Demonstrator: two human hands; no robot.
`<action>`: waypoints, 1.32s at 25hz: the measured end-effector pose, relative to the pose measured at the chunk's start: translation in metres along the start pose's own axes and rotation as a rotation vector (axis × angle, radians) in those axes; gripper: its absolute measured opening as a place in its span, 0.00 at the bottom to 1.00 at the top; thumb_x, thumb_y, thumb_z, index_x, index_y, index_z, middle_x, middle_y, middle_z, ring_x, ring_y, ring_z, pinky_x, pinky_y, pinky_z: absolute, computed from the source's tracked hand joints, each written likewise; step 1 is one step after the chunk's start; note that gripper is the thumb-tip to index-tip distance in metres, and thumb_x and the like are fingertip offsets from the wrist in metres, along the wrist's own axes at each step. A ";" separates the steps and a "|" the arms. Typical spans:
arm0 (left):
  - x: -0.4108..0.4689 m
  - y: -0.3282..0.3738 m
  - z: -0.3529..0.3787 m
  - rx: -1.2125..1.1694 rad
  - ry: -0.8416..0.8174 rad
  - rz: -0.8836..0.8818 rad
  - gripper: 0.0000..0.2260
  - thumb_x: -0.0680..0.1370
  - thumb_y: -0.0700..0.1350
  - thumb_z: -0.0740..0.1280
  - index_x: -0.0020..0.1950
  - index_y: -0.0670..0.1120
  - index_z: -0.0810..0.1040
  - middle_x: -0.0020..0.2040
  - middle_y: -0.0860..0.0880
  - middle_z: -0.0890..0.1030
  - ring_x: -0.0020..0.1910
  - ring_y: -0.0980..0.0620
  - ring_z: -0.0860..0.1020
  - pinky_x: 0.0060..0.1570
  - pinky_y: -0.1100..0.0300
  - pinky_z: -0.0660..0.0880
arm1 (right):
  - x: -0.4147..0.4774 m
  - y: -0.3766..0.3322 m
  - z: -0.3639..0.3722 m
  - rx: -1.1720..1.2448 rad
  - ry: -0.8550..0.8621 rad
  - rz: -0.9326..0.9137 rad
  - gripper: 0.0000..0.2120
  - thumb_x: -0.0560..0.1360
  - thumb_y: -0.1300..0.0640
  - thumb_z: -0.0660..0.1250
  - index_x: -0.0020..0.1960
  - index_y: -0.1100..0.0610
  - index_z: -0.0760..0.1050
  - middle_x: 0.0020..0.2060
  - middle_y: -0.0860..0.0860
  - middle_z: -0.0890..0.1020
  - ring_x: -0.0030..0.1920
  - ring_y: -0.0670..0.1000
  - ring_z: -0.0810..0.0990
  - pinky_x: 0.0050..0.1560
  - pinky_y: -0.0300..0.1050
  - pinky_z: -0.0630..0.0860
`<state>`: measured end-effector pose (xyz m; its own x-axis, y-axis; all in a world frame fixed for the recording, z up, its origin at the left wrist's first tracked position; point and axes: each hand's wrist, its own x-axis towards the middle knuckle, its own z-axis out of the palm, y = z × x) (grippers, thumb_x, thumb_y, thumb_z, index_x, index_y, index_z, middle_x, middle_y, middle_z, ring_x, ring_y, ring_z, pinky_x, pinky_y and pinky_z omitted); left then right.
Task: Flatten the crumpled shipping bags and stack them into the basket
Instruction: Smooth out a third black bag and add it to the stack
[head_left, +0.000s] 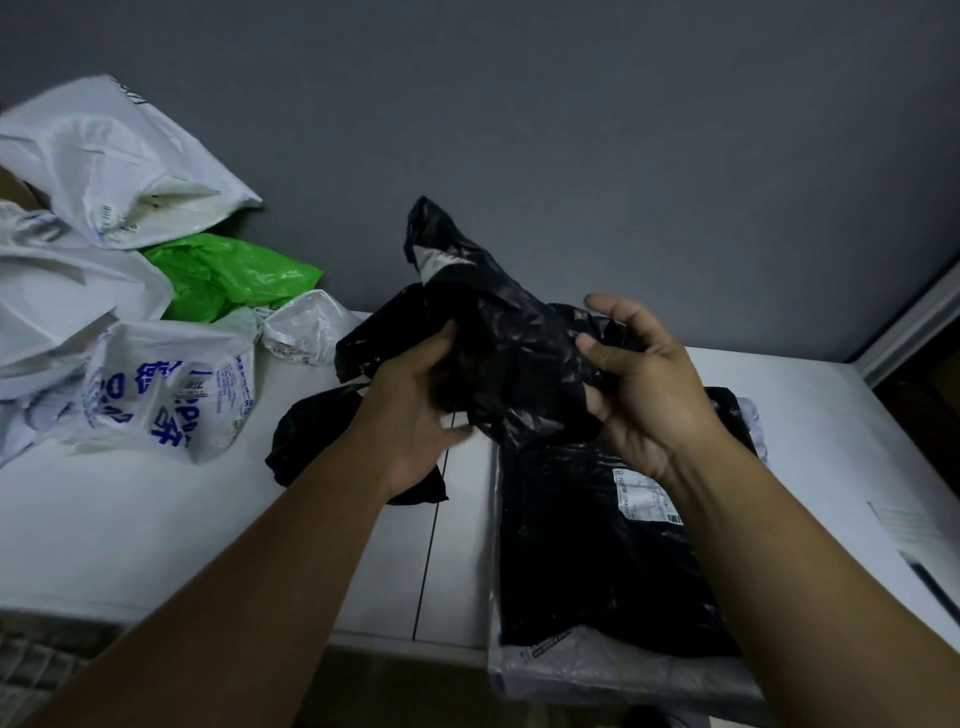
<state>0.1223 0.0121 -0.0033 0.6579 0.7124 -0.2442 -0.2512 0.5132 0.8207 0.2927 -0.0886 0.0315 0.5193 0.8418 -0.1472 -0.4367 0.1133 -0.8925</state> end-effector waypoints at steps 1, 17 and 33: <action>-0.002 -0.001 0.004 -0.019 -0.050 -0.060 0.21 0.78 0.57 0.65 0.66 0.48 0.79 0.62 0.46 0.82 0.65 0.44 0.78 0.63 0.40 0.72 | 0.000 0.002 0.001 -0.015 -0.020 0.028 0.11 0.80 0.71 0.60 0.58 0.61 0.77 0.47 0.58 0.81 0.38 0.52 0.84 0.30 0.42 0.81; 0.007 0.014 -0.028 0.421 0.589 0.360 0.11 0.75 0.51 0.73 0.38 0.45 0.84 0.42 0.39 0.85 0.41 0.43 0.83 0.45 0.41 0.82 | 0.018 -0.018 -0.051 -0.282 0.424 0.054 0.01 0.73 0.64 0.71 0.43 0.62 0.81 0.35 0.59 0.84 0.35 0.57 0.84 0.46 0.61 0.83; 0.009 0.009 -0.007 -0.443 0.389 0.132 0.09 0.82 0.38 0.62 0.61 0.39 0.78 0.53 0.43 0.84 0.43 0.49 0.85 0.34 0.57 0.82 | 0.009 -0.002 -0.031 -0.163 0.021 0.238 0.13 0.74 0.49 0.72 0.55 0.55 0.82 0.48 0.51 0.87 0.49 0.52 0.86 0.52 0.53 0.82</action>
<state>0.1211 0.0259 -0.0017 0.3145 0.8634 -0.3945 -0.6397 0.4998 0.5839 0.3214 -0.0976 0.0187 0.4322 0.8235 -0.3676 -0.4245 -0.1738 -0.8886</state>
